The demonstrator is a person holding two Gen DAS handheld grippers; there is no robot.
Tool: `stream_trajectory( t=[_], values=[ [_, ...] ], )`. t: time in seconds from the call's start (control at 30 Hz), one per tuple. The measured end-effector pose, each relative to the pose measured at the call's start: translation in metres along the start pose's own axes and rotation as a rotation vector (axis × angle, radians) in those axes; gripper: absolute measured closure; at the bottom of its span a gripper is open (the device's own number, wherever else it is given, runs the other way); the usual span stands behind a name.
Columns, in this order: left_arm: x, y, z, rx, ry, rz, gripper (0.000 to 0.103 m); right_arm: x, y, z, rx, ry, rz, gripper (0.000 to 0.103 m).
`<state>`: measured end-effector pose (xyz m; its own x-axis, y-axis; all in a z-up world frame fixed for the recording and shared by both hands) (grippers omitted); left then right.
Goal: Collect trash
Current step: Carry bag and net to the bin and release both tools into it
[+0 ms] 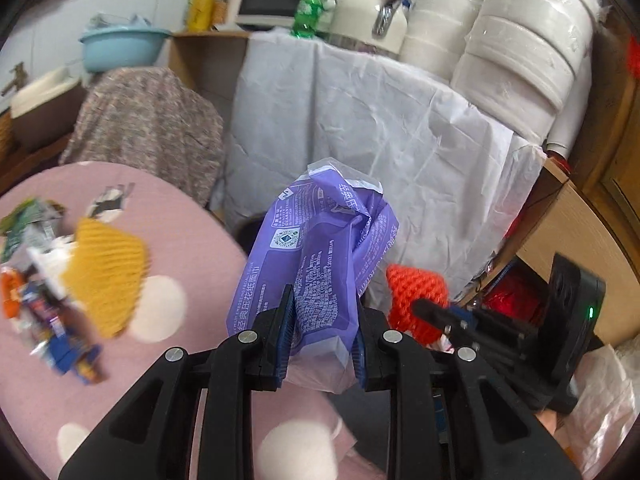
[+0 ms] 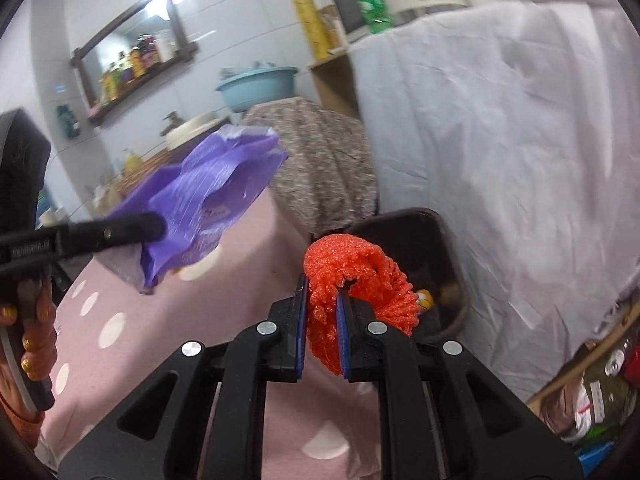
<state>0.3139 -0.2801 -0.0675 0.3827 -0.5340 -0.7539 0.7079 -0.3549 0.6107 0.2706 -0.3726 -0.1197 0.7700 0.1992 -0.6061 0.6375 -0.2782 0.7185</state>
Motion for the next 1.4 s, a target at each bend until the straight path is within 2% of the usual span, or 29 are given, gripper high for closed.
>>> stream_trajectory(
  t=[0.27,0.7,0.93,1.13,1.2,1.33,1.37,1.4],
  values=[
    [0.077,0.024,0.019,0.003,0.021,-0.108,0.078,0.022,-0.011,0.055,0.06,-0.057,-0.043,0.09],
    [0.189,0.04,-0.003,-0.048,0.123,-0.304,0.078,0.087,-0.015,0.084,0.084,-0.058,-0.13,0.089],
    [0.234,0.044,-0.016,-0.104,0.151,-0.37,0.078,0.122,-0.019,0.098,0.118,-0.058,-0.186,0.089],
    [0.253,0.049,-0.018,-0.087,0.17,-0.377,0.076,0.156,-0.023,0.108,0.144,-0.062,-0.24,0.089],
    [0.256,0.052,-0.019,-0.082,0.178,-0.368,0.065,0.163,-0.025,0.109,0.139,-0.068,-0.251,0.089],
    [0.255,0.058,-0.022,-0.054,0.214,-0.341,0.049,0.178,-0.028,0.112,0.151,-0.076,-0.257,0.085],
    [0.254,0.06,-0.022,-0.052,0.218,-0.332,0.045,0.18,-0.029,0.112,0.157,-0.072,-0.256,0.079],
    [0.252,0.061,-0.023,-0.052,0.216,-0.325,0.044,0.182,-0.029,0.112,0.161,-0.069,-0.253,0.066]
  ],
)
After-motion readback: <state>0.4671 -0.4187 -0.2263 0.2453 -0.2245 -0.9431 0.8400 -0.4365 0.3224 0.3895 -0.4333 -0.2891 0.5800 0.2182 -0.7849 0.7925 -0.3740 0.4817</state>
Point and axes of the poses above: each gripper's, at about its wrist camera, not at the fingertips, and x roughly the way its jaws point, z to its right, y to its top, the point moved 9 cm from there along x, roughly the way its jaws point, and after that the axes turned 6 degrees about -z, right-handed, at the moved point
